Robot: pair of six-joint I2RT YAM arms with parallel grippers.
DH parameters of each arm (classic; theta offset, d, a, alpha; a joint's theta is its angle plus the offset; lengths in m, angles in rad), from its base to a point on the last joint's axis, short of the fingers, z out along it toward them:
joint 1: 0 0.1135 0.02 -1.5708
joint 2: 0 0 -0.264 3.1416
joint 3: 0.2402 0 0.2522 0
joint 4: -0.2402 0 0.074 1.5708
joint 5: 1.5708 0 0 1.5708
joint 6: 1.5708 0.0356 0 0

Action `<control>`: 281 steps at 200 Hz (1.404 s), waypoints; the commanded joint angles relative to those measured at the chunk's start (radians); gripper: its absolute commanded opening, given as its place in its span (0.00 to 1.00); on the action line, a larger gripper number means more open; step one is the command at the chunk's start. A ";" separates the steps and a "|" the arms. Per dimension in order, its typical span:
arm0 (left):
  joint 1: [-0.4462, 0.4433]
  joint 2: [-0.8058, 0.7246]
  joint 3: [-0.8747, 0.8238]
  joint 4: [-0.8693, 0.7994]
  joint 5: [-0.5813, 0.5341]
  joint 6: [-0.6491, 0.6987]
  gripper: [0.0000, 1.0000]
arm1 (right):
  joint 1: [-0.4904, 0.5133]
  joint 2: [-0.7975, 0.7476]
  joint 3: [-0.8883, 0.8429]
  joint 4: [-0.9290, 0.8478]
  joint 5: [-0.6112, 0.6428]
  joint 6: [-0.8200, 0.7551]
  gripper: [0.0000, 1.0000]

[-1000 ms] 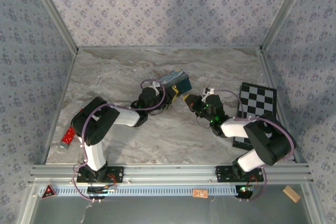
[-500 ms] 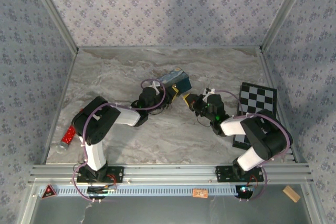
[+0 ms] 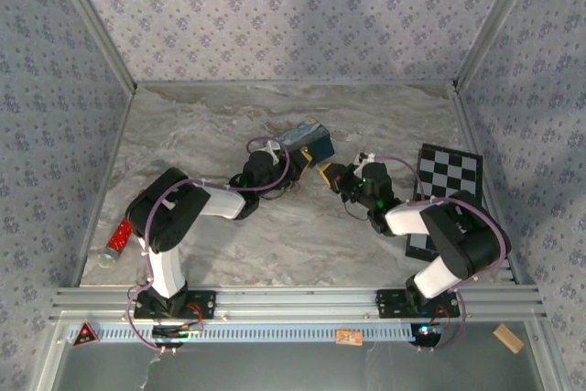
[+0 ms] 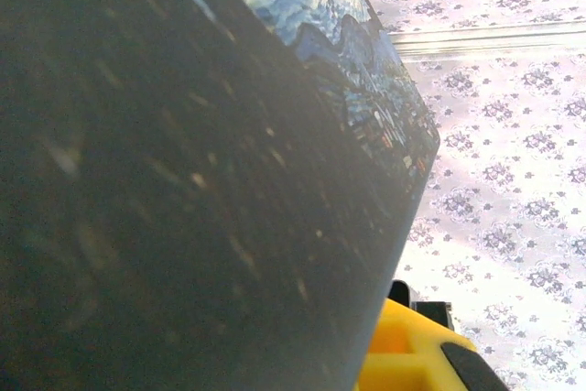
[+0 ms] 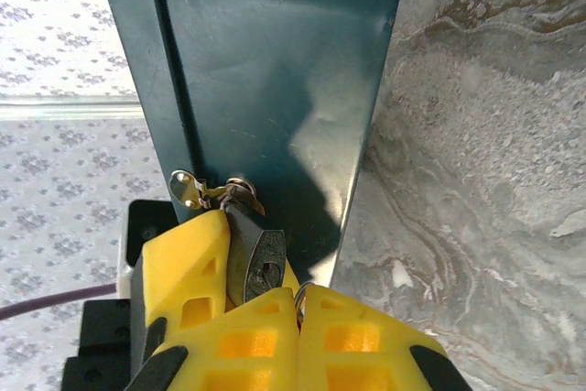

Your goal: Unlock a padlock with a key

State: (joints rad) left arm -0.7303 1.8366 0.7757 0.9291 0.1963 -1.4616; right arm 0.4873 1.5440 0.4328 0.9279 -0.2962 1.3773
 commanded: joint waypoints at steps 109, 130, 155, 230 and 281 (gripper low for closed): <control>-0.113 -0.013 0.083 0.079 0.339 0.030 0.00 | 0.046 -0.008 0.084 0.111 -0.098 0.002 0.00; -0.113 -0.018 0.080 0.077 0.339 0.033 0.00 | 0.046 -0.021 0.083 0.095 -0.092 -0.005 0.00; -0.113 -0.020 0.076 0.084 0.339 0.031 0.00 | 0.046 -0.016 0.085 0.097 -0.094 -0.002 0.00; -0.115 -0.017 0.075 0.073 0.357 0.043 0.00 | 0.044 0.001 0.090 0.154 -0.107 0.025 0.00; -0.116 -0.010 0.079 0.064 0.382 0.044 0.00 | 0.033 -0.054 0.078 0.106 -0.092 -0.069 0.00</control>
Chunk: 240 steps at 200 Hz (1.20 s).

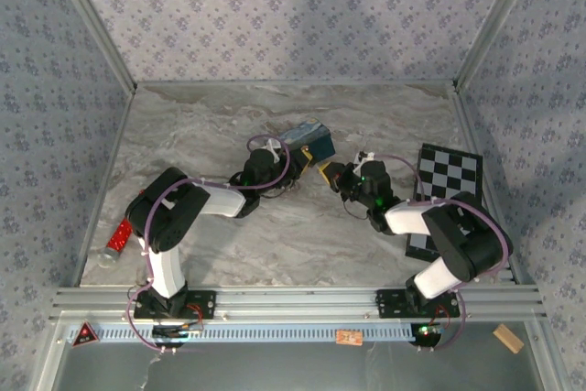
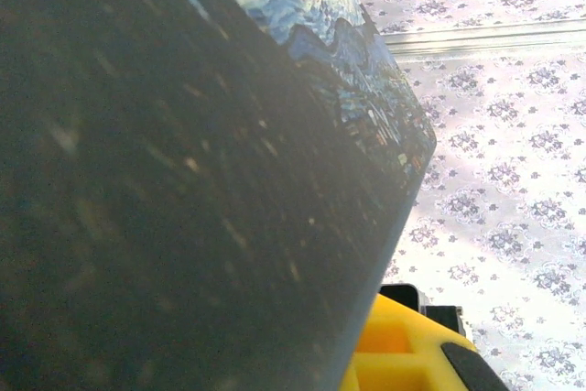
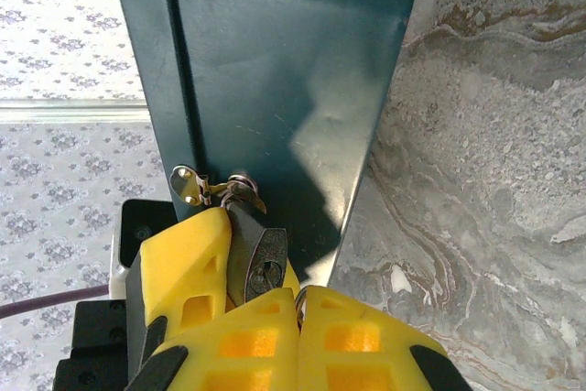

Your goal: Unlock a padlock with a key

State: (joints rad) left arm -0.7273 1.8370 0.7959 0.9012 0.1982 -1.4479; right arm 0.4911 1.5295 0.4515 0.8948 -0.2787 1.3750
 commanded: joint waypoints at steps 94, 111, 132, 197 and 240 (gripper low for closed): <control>-0.137 -0.060 0.077 0.013 0.417 0.060 0.00 | 0.046 -0.140 0.074 -0.081 -0.020 -0.375 0.00; -0.140 -0.053 0.080 0.035 0.420 0.044 0.00 | 0.033 -0.125 0.057 -0.039 -0.021 -0.358 0.00; -0.141 -0.053 0.076 0.041 0.420 0.040 0.00 | -0.006 -0.101 0.038 0.013 -0.042 -0.301 0.00; -0.145 -0.050 0.081 0.042 0.425 0.040 0.00 | -0.015 -0.072 0.053 0.024 -0.061 -0.290 0.00; -0.145 -0.068 0.083 0.020 0.426 0.040 0.00 | -0.022 -0.098 0.067 -0.091 -0.027 -0.465 0.00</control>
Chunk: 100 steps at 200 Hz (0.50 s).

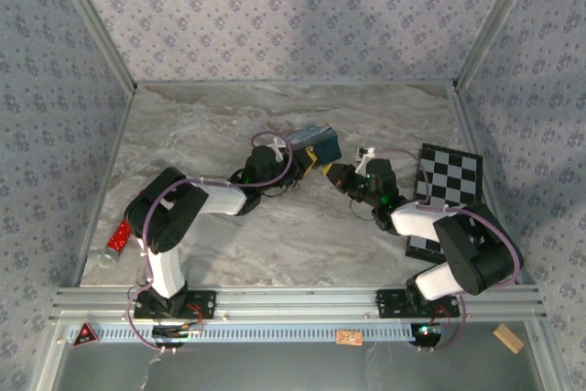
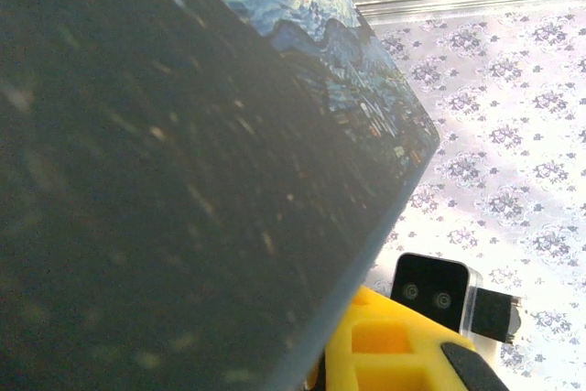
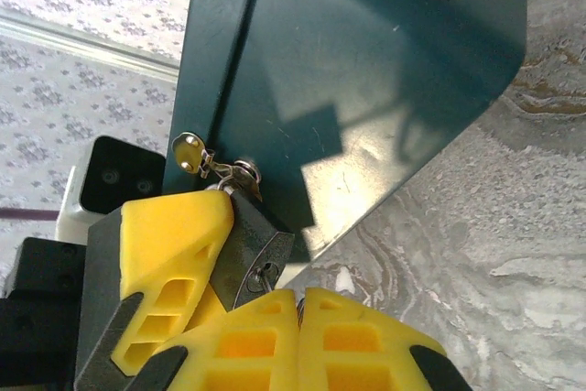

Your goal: Unlock a padlock with a key

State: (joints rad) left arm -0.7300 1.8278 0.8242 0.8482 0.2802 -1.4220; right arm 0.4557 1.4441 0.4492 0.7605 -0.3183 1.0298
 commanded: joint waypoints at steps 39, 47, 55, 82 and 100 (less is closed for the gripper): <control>-0.141 -0.058 0.058 0.069 0.343 0.017 0.00 | -0.024 -0.007 0.056 0.066 -0.010 -0.080 0.00; -0.142 -0.058 0.057 0.070 0.342 0.017 0.00 | -0.040 -0.001 0.046 0.090 -0.026 -0.049 0.00; -0.142 -0.058 0.055 0.070 0.339 0.018 0.00 | -0.049 0.008 0.040 0.111 -0.040 -0.017 0.00; -0.141 -0.053 0.050 0.077 0.324 0.020 0.00 | -0.037 0.050 0.034 0.214 -0.092 0.115 0.00; -0.141 -0.045 0.054 0.095 0.318 0.011 0.00 | -0.009 0.064 0.040 0.234 -0.091 0.170 0.00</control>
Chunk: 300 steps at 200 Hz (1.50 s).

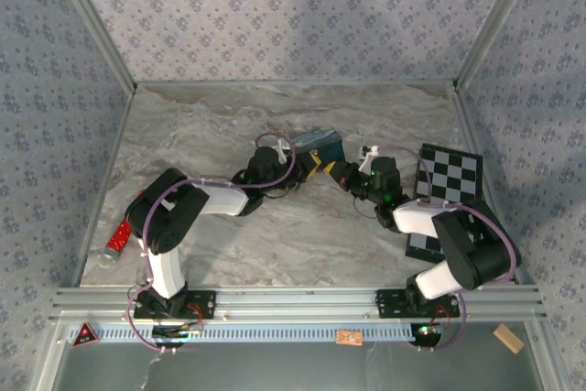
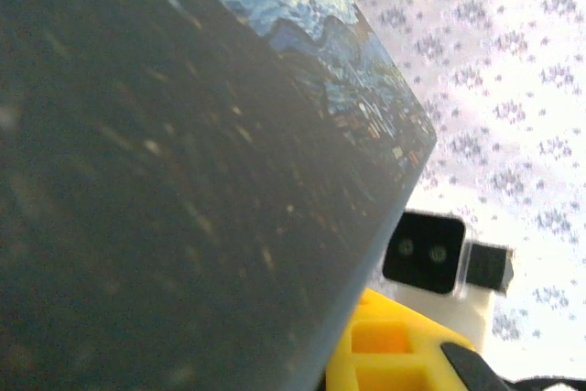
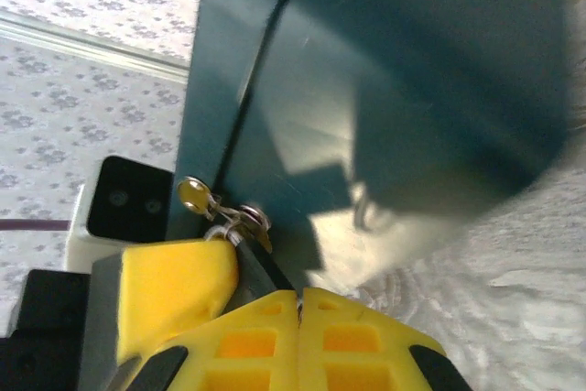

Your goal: Unlock a padlock with a key

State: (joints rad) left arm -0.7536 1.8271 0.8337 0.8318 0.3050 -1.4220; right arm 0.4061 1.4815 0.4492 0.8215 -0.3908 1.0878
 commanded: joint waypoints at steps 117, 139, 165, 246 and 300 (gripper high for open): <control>-0.078 -0.062 -0.005 0.097 0.241 0.031 0.00 | 0.034 -0.078 0.068 -0.147 0.011 -0.071 0.41; -0.065 -0.071 -0.007 0.041 0.225 0.058 0.00 | 0.035 -0.135 0.077 -0.309 0.045 -0.181 0.65; -0.046 -0.089 -0.003 -0.038 0.209 0.083 0.00 | 0.036 -0.219 0.068 -0.447 0.081 -0.309 0.70; -0.017 -0.154 0.027 -0.298 0.181 0.204 0.00 | 0.183 -0.648 -0.116 -0.431 0.316 -0.852 0.66; 0.001 -0.146 0.029 -0.305 0.201 0.192 0.00 | 0.264 -0.685 -0.126 -0.465 0.379 -1.061 0.68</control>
State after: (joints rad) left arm -0.7650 1.7088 0.8223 0.5262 0.4824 -1.2449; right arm 0.6361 0.8181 0.3340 0.3698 -0.0700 0.1864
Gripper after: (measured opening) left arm 0.125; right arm 0.677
